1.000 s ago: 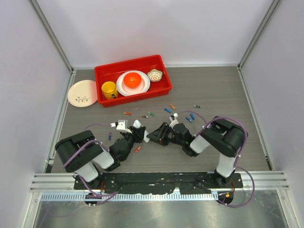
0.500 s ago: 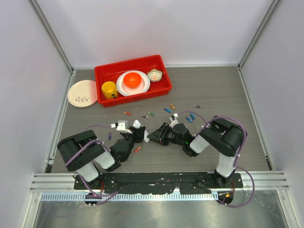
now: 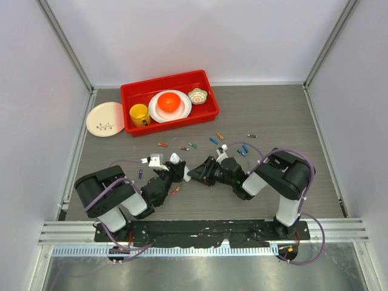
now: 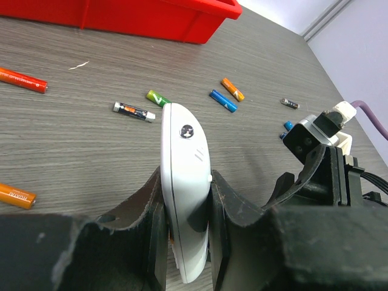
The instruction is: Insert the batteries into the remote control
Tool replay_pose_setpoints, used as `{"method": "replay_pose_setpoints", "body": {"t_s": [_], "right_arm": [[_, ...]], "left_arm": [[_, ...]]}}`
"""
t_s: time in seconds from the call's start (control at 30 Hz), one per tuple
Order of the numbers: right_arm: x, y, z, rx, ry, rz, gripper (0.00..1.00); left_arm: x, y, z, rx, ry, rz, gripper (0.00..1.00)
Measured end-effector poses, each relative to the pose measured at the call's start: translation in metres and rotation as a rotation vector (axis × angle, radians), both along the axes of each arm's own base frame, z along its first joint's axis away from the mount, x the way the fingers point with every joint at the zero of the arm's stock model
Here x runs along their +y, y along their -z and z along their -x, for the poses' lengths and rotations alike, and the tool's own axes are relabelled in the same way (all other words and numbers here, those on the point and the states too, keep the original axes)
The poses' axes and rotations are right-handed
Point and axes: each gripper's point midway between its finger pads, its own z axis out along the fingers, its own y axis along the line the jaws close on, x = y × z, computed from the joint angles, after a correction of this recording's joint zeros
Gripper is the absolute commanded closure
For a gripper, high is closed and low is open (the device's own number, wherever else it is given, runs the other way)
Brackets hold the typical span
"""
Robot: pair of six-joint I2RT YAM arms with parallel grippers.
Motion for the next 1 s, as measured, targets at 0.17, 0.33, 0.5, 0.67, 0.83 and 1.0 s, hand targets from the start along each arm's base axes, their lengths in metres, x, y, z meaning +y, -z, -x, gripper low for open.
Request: {"method": "replay_pose_setpoints", "body": {"t_s": [0.17, 0.33, 0.5, 0.67, 0.83, 1.0], "right_arm": [[0.0003, -0.0017, -0.0003, -0.002, 0.001, -0.005, 0.53], [0.0001, -0.0026, -0.0004, -0.002, 0.002, -0.005, 0.53], [0.0001, -0.0029, -0.0004, -0.002, 0.002, -0.004, 0.54], [-0.0004, -0.0018, -0.0002, 0.002, 0.003, 0.0, 0.59], [-0.001, -0.0003, -0.0002, 0.006, 0.005, 0.006, 0.6], [-0.0011, 0.0001, 0.0, 0.007, 0.005, 0.008, 0.6]], "left_arm": [[0.0, -0.0002, -0.0001, 0.0, 0.0, 0.001, 1.0], [0.0, -0.0001, -0.0002, 0.0, -0.001, 0.0, 1.0], [-0.0003, -0.0003, -0.0002, 0.0, -0.001, 0.001, 1.0], [-0.0004, 0.0, -0.0003, 0.0, -0.001, 0.0, 1.0], [-0.0004, -0.0001, -0.0003, -0.001, -0.002, 0.002, 1.0], [-0.0004, 0.0001, -0.0003, -0.001, -0.002, 0.002, 1.0]]}}
